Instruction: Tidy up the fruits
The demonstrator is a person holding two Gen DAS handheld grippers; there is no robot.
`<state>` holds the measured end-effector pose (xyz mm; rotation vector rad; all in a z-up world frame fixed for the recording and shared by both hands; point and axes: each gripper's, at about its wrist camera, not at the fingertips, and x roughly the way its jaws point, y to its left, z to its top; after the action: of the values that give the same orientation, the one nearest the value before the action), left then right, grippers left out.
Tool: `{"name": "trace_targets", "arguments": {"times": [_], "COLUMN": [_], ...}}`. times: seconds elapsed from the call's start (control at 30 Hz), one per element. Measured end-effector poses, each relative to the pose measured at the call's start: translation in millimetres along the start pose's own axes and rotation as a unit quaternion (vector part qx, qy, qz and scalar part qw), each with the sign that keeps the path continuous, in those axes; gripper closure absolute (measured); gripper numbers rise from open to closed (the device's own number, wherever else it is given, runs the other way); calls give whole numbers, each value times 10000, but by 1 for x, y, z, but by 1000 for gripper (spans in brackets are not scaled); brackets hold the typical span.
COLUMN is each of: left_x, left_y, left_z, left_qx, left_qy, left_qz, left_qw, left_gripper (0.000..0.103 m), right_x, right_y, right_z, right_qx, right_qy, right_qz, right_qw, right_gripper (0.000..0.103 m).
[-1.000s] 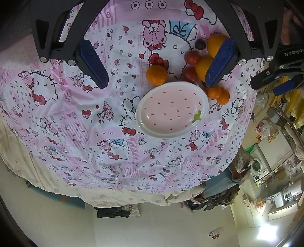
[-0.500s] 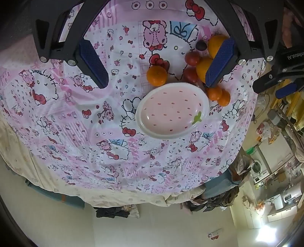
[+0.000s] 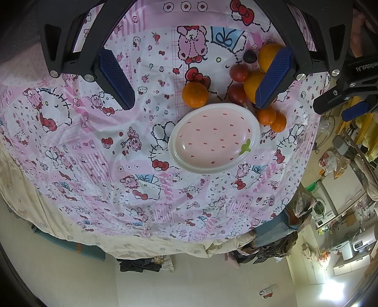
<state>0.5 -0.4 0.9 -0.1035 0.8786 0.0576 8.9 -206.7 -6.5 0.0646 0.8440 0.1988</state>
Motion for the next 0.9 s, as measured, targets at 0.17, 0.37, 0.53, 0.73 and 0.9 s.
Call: {"name": "trace_targets", "arguments": {"times": [0.17, 0.37, 0.53, 0.73, 0.9], "left_x": [1, 2, 3, 4, 5], "left_y": [1, 2, 2, 3, 3], "left_z": [-4, -6, -7, -9, -7], "left_qx": [6, 3, -10, -10, 2], "left_qy": [11, 18, 50, 91, 98], "left_qz": [-9, -9, -3, 3, 16], "left_qw": [10000, 10000, 10000, 10000, 10000], "left_gripper": [0, 0, 0, 0, 0], "right_x": [0, 1, 2, 2, 3], "right_y": [0, 1, 1, 1, 2], "right_z": [0, -2, -2, -2, -3], "right_qx": [4, -12, -13, -14, -11], "right_qy": [-2, 21, 37, 40, 50], "right_qz": [0, 7, 14, 20, 21], "right_qw": [10000, 10000, 10000, 10000, 10000], "right_gripper": [0, 0, 0, 0, 0]}}
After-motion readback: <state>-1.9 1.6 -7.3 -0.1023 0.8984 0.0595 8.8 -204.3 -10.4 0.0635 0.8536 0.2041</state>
